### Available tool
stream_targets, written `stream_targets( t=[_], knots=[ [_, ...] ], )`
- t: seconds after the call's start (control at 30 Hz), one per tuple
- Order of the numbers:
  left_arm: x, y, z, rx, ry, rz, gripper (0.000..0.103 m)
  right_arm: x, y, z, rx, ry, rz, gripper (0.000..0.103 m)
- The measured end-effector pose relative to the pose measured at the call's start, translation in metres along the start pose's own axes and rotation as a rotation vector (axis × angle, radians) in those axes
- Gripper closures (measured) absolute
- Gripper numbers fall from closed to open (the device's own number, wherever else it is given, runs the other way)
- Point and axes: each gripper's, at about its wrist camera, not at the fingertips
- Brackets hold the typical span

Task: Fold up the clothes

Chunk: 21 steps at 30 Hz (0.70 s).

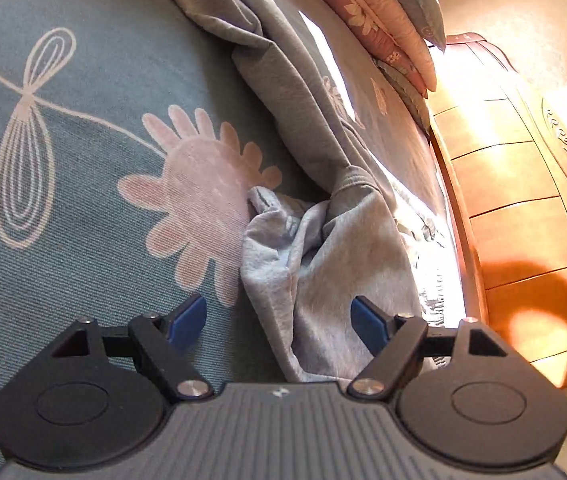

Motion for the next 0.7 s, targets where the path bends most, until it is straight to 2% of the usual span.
stream_targets(
  t=[0.07, 0.17, 0.37, 0.43, 0.47, 0.6, 0.7],
  knots=[
    [-0.001, 0.0, -0.008, -0.014, 0.014, 0.024, 0.034, -0.003, 0.002, -0.003, -0.001, -0.007, -0.016, 0.058],
    [-0.002, -0.003, -0.016, -0.029, 0.04, 0.068, 0.046, -0.009, 0.004, -0.007, 0.0, -0.013, -0.04, 0.058],
    [0.019, -0.009, -0.031, -0.029, 0.186, 0.254, 0.046, -0.015, 0.008, -0.007, -0.002, -0.017, -0.063, 0.058],
    [0.026, -0.009, -0.036, -0.033, 0.213, 0.305, 0.049, -0.015, 0.009, -0.008, 0.001, -0.011, -0.066, 0.058],
    [0.026, -0.009, -0.037, -0.035, 0.211, 0.31, 0.053, -0.016, 0.009, -0.008, 0.002, -0.007, -0.071, 0.058],
    [0.029, -0.008, -0.039, -0.045, 0.142, 0.33, 0.086, -0.017, 0.007, -0.008, -0.001, -0.013, -0.088, 0.058],
    [0.026, -0.007, -0.034, -0.081, 0.098, 0.31, 0.093, -0.013, 0.005, -0.007, -0.002, -0.011, -0.072, 0.058]
  ],
)
Point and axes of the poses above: each gripper's, at about its wrist camera, not at the fingertips, and z roughly against the way its jaws point, x to its left, y to its underside, and after that the axes turned 8 degrees about -y, right-handed
